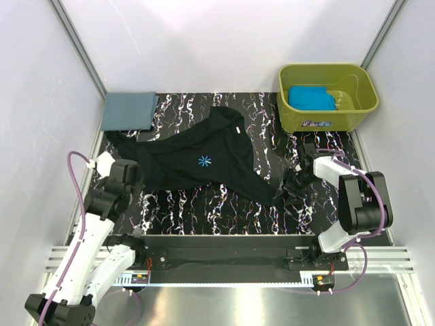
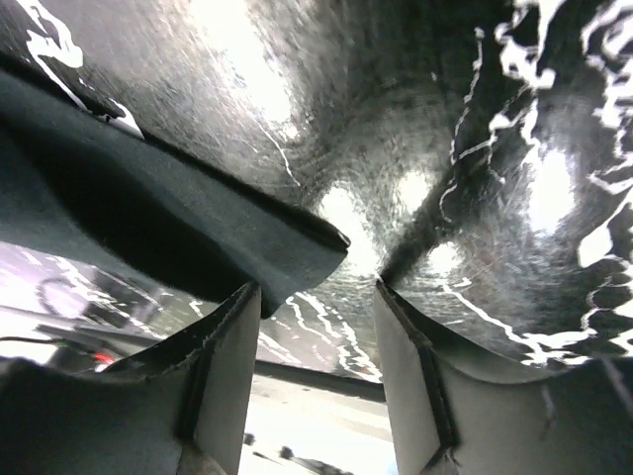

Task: Fold and stack the t-shirts
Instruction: Flatten the tshirt out

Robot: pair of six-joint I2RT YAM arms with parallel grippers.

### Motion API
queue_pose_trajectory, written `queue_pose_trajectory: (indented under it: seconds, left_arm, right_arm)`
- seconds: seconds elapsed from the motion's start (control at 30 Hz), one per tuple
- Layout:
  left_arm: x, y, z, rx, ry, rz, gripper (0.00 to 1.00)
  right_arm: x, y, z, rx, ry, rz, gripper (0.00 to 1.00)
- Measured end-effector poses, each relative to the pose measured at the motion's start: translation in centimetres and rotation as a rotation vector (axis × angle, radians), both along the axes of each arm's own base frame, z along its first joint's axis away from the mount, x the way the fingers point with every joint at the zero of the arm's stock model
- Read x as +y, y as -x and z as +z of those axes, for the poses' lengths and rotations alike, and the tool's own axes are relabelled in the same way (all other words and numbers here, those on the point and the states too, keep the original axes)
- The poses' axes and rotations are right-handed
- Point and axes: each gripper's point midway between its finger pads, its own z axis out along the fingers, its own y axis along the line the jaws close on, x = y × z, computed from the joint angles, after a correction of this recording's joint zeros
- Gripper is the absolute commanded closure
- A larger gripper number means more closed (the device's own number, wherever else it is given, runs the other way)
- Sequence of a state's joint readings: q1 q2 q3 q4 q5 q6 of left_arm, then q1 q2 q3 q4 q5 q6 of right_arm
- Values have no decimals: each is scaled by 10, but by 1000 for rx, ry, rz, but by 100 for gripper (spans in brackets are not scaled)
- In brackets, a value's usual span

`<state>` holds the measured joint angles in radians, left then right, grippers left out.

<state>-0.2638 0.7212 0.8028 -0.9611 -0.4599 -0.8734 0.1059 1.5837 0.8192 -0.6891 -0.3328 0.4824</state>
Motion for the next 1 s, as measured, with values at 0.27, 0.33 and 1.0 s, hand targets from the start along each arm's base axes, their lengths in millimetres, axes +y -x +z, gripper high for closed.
queue_pose_trajectory:
  seconds: [0.27, 0.33, 1.0]
  left_arm:
    - [5, 10, 2, 10, -36, -27, 100]
    - [5, 10, 4, 8, -39, -32, 100]
    - [16, 4, 49, -87, -113, -50, 100]
  right_arm:
    - [3, 3, 0, -29, -23, -144, 51]
    - [3, 2, -1, -38, -26, -177, 55]
    - [-8, -28, -2, -110, -6, -342, 100]
